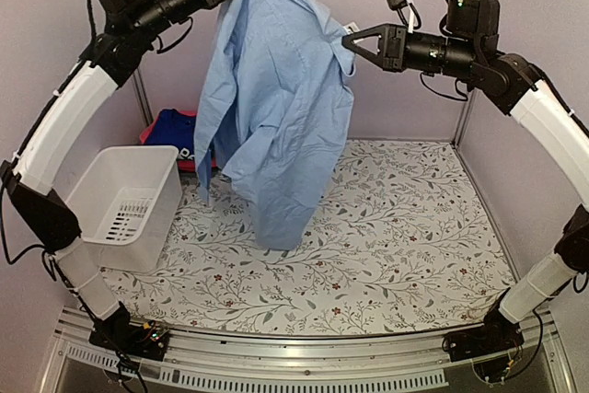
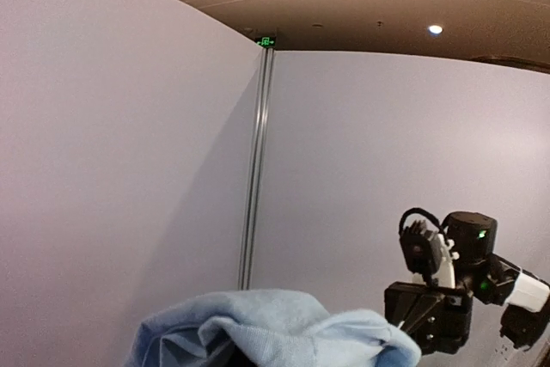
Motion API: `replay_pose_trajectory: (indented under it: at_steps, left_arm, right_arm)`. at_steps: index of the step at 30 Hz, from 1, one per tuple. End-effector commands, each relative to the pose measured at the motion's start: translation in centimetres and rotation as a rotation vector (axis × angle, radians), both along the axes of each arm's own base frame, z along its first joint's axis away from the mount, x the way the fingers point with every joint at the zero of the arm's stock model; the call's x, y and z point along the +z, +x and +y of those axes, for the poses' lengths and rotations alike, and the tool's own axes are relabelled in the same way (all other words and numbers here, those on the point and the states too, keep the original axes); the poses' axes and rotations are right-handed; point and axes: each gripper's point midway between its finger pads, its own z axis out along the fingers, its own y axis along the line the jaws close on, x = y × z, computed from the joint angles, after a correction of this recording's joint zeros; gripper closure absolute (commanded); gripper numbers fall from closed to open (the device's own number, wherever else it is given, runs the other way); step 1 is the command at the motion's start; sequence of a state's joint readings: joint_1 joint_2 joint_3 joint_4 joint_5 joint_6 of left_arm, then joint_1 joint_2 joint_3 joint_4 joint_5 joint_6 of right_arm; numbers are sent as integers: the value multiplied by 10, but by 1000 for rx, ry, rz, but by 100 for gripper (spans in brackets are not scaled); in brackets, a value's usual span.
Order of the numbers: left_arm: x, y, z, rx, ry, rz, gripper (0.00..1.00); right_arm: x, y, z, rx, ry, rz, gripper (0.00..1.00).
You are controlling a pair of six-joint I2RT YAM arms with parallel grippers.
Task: Fold and stack the mixed laundry pile
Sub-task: Flatten out the crumpled shirt at the center of the board.
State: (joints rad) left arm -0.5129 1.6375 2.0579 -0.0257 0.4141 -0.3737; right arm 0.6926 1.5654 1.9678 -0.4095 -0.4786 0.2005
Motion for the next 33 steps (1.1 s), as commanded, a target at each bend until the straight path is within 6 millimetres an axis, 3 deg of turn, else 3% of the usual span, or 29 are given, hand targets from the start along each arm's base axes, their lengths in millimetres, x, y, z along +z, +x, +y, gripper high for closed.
replay_pose_trajectory:
  at_steps: [1, 3, 4, 6, 8, 10, 12, 15, 16, 17, 18, 19, 20, 24, 27, 29, 31, 33]
  left_arm:
    - [-74, 76, -71, 6, 113, 165, 100]
    - [-112, 109, -95, -16, 130, 229, 100]
    - [-136, 128, -105, -5, 139, 279, 95]
    - [-176, 151, -119, -27, 160, 361, 63]
    - [-209, 163, -121, -49, 178, 459, 41]
    - [-238, 166, -112, -16, 216, 551, 23]
    - [-260, 156, -99, 26, 287, 578, 13]
    - [-307, 136, -72, 88, 390, 671, 4]
    - [-325, 129, -61, 102, 424, 714, 2]
    - [-341, 122, -51, 112, 454, 756, 2]
    - [-372, 111, -41, 111, 500, 828, 1]
    - [-389, 102, -32, 103, 529, 872, 1]
    - [-404, 93, -24, 93, 554, 906, 1]
    - [-445, 49, -7, 62, 691, 982, 2]
    - [-468, 20, 3, 48, 767, 1067, 8]
    - [-484, 3, 10, 86, 809, 1129, 11]
    - [-501, -10, 23, 152, 817, 1229, 17]
    - [-516, -22, 33, 201, 792, 1321, 18]
  right_arm:
    - [-67, 47, -97, -265, 62, 273, 100]
    - [-108, 57, -142, -408, 80, 385, 100]
    - [-128, 55, -161, -464, 78, 434, 100]
    - [-179, 56, -188, -566, 42, 554, 100]
    - [-228, 48, -203, -645, -38, 646, 100]
    - [-281, 34, -213, -691, -141, 766, 100]
    - [-329, 15, -223, -734, -240, 894, 100]
    - [-374, -10, -243, -819, -342, 1018, 100]
    - [-384, -16, -248, -839, -367, 1044, 91]
    - [-390, -21, -253, -858, -386, 1065, 70]
    - [-394, -23, -258, -882, -408, 1079, 45]
    - [-394, -23, -263, -908, -420, 1082, 31]
    - [-391, -20, -268, -931, -428, 1074, 24]
    - [-355, 4, -274, -971, -412, 962, 11]
    - [-339, 19, -276, -977, -429, 916, 5]
    - [-332, 28, -267, -928, -423, 889, 4]
    - [-326, 35, -247, -808, -386, 857, 4]
    - [-329, 38, -235, -731, -392, 861, 4]
